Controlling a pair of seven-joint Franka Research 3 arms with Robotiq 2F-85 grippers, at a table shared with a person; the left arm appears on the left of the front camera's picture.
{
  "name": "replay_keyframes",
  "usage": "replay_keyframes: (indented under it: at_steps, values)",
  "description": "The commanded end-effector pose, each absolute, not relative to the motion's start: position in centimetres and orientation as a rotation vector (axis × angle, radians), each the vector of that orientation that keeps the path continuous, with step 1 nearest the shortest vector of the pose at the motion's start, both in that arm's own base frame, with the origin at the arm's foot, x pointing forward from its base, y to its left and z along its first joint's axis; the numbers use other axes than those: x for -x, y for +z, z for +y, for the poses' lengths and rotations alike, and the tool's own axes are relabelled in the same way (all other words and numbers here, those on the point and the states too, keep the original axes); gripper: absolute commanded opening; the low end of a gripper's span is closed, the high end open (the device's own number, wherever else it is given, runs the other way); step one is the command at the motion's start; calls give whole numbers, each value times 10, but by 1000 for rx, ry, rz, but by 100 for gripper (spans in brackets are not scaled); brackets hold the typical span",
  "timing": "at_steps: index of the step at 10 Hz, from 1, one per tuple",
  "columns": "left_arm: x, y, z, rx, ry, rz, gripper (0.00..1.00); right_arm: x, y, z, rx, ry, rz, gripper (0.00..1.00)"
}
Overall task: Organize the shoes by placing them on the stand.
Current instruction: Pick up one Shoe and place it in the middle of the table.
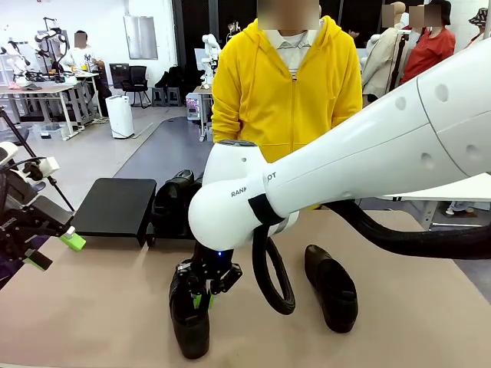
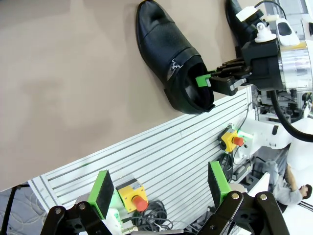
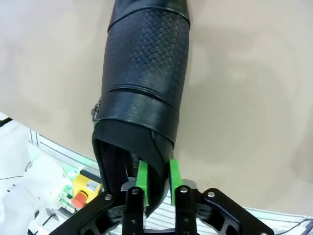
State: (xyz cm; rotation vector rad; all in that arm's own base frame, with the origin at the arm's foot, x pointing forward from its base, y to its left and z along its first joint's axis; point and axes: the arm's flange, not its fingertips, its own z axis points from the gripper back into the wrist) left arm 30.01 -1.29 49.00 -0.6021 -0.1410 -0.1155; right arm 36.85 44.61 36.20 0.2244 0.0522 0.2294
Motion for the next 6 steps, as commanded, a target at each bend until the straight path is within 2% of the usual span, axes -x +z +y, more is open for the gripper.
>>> replay_keyframes:
  at_steps: [1, 3, 6]
  values:
    - [-300, 492, -11, 616, -114, -141, 100, -373, 369, 448, -220, 243, 55, 100]
    - [-300, 492, -11, 616, -114, -141, 100, -370, 381, 423, -222, 275, 119, 100]
    - [-300, 492, -11, 616, -114, -141, 100, -350, 433, 339, -263, 376, 142, 100]
